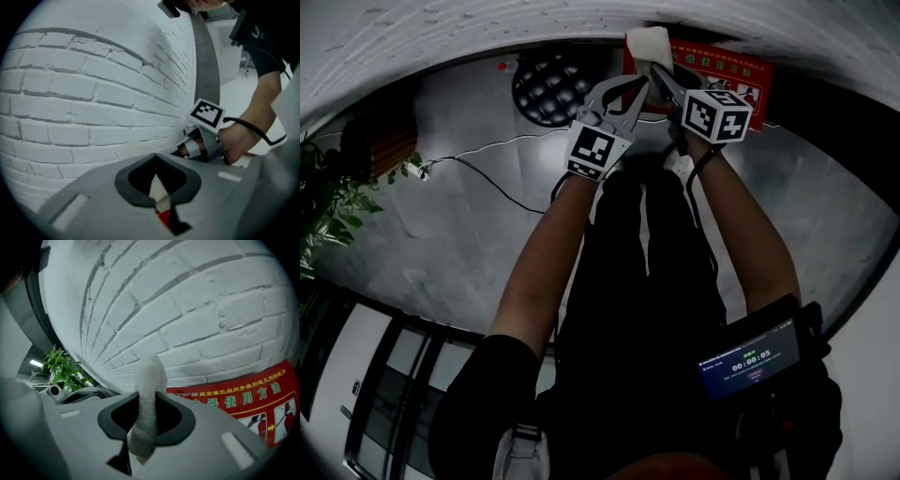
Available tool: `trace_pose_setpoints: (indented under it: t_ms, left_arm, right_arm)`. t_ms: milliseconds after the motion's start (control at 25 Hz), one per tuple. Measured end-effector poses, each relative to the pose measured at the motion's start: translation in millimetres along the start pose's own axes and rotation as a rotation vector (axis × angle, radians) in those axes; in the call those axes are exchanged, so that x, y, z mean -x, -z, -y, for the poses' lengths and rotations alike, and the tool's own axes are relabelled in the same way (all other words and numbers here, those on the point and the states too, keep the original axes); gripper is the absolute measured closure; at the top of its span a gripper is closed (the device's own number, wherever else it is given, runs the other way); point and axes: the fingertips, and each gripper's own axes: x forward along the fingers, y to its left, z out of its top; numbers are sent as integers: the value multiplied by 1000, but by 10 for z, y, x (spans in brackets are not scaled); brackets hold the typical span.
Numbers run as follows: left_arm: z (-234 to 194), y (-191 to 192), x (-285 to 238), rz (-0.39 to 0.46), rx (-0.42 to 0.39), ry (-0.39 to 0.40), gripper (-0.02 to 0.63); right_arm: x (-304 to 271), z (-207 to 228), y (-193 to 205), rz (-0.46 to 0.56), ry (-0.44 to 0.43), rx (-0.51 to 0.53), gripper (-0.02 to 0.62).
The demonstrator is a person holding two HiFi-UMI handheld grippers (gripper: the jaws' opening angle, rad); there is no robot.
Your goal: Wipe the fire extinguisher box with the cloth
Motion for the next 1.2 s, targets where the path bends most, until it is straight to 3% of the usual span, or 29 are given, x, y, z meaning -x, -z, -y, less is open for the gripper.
trace_pose_setpoints:
  t_ms: [440,760,1040,1200]
  left_arm:
    - [-301,442,-160,-76,41,-39,607]
    - [-354,479,-41,-66,86,-87,607]
    - [-295,577,-204,-94,77,-82,607]
    - [-259,716,-338,-134,86,-96,607]
  right_arm:
    - [-525,319,373,-154,47,-123,506]
    - [-481,-56,400,-148,-94,-200,508]
    - [-442,470,584,-178,76,-200,508]
    - [-395,645,634,-196,97,-199,503]
